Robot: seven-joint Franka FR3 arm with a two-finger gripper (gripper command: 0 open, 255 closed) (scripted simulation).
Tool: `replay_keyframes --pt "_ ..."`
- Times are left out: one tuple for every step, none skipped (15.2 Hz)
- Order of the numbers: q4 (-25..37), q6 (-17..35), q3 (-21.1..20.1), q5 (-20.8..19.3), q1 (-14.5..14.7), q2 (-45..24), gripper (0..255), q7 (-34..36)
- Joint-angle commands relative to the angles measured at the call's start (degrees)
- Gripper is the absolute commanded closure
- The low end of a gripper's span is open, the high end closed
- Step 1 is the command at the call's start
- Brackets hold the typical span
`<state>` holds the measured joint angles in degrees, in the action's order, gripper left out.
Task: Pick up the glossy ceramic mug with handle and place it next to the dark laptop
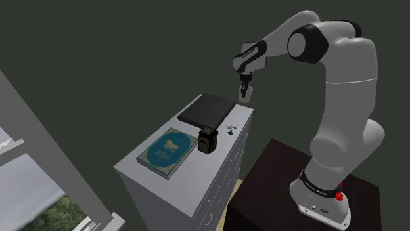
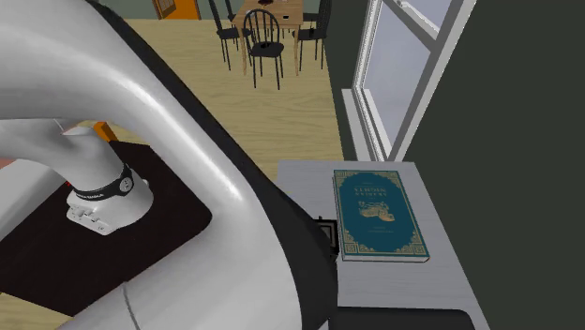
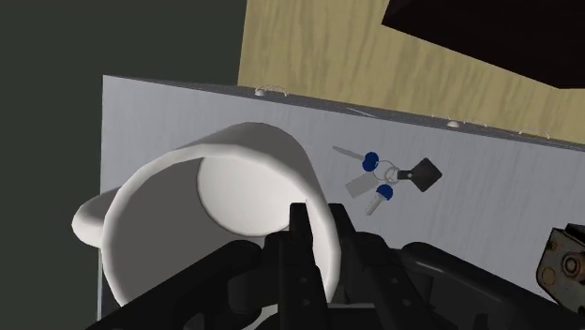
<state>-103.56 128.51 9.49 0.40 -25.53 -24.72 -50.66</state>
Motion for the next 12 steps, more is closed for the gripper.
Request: replay_keyframes --pt "5.6 -1.9 0.2 0.8 -1.8 -3.6 255 -2.2" --pt "8.2 -2.9 0.2 1.1 -2.6 -5.2 255 -3.2" --pt "10.8 -3.9 0.3 1.4 -3.5 -6.8 255 -4.1" --pt "13.7 -5.0 0.3 1.7 -4.4 -8.6 255 -5.0" --pt "16.7 -6.1 0.4 2.0 -5.3 -10.4 255 -5.9" --pt "19.8 -7.3 0.4 2.3 -6.2 -12.3 255 -6.7" --pt "23.2 -8.7 0.4 2.6 -7.2 -14.3 255 -7.5" --pt "26.9 -10.1 0.3 2.9 -8.1 -16.4 255 -8.3" --pt "30.8 -11.7 0.3 3.2 -9.1 -18.7 255 -9.0" --pt "35.1 -13.5 0.3 3.4 -10.1 -21.2 255 -9.6" --pt "40.0 -15.6 0.2 3.7 -11.1 -24.0 255 -10.3" --pt "45.6 -18.0 0.1 3.9 -12.2 -27.2 255 -10.8"
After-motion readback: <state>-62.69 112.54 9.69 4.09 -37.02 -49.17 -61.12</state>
